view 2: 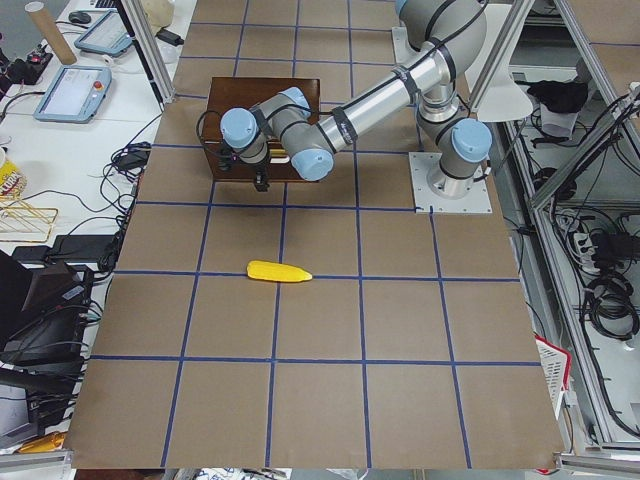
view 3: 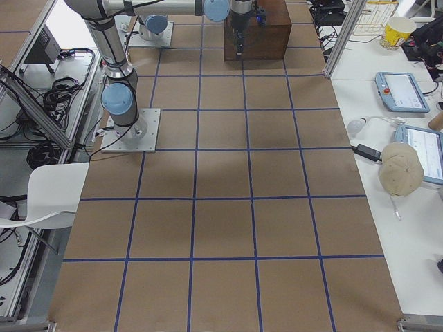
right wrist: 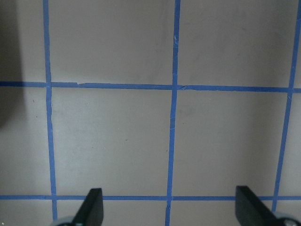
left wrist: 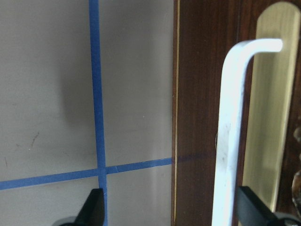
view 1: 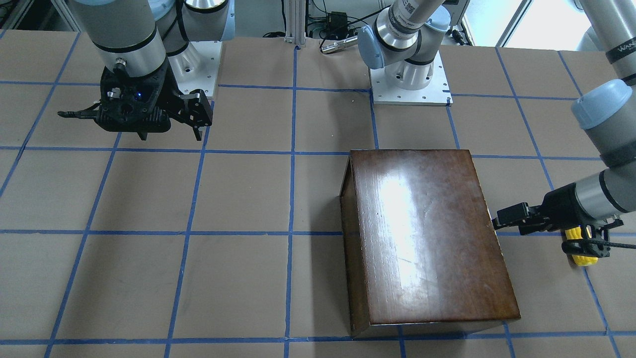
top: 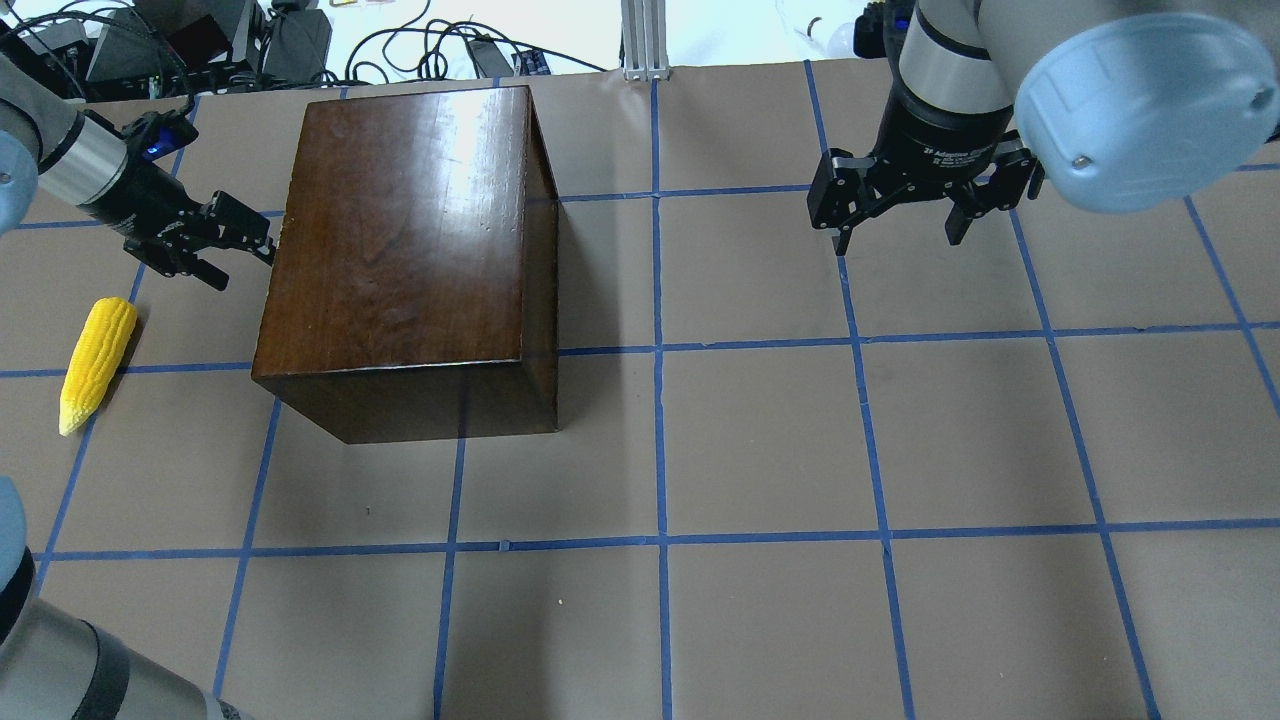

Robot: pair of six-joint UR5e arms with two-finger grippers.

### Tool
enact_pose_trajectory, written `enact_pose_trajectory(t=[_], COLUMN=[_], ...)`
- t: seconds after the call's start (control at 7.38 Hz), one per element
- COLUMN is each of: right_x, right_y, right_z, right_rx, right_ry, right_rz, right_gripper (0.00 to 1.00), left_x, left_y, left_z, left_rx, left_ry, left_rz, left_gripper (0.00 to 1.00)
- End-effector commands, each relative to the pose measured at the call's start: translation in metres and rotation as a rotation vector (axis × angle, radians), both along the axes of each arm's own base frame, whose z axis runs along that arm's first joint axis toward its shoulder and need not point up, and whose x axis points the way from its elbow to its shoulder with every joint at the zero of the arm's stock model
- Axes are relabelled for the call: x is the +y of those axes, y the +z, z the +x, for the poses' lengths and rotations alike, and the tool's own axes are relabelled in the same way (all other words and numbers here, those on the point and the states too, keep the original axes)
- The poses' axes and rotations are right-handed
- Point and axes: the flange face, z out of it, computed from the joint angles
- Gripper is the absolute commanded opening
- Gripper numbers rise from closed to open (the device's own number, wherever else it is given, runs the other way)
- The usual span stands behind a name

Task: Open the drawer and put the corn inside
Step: 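Hook the left gripper onto the white drawer handle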

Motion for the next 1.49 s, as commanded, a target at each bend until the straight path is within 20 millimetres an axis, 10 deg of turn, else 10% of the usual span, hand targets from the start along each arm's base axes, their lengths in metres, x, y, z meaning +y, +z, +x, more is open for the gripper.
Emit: enact_pose_trajectory(t=[0.0, 1.35], right_x=[0.000, 0.000], right_y=[0.000, 0.000], right_z=[0.000, 0.000], right_rx=[0.000, 0.000], right_ry=[0.000, 0.000], right_rz=[0.000, 0.000], right_gripper=[1.00, 1.00], left_x=[-0.001, -0.006], left_y=[-0.006, -0.011], left_z=[0.000, 0.036], left_rx=[0.013, -0.027], left_ry=[0.001, 0.038], left_rz=[0.005, -0.031], left_gripper=[1.00, 1.00])
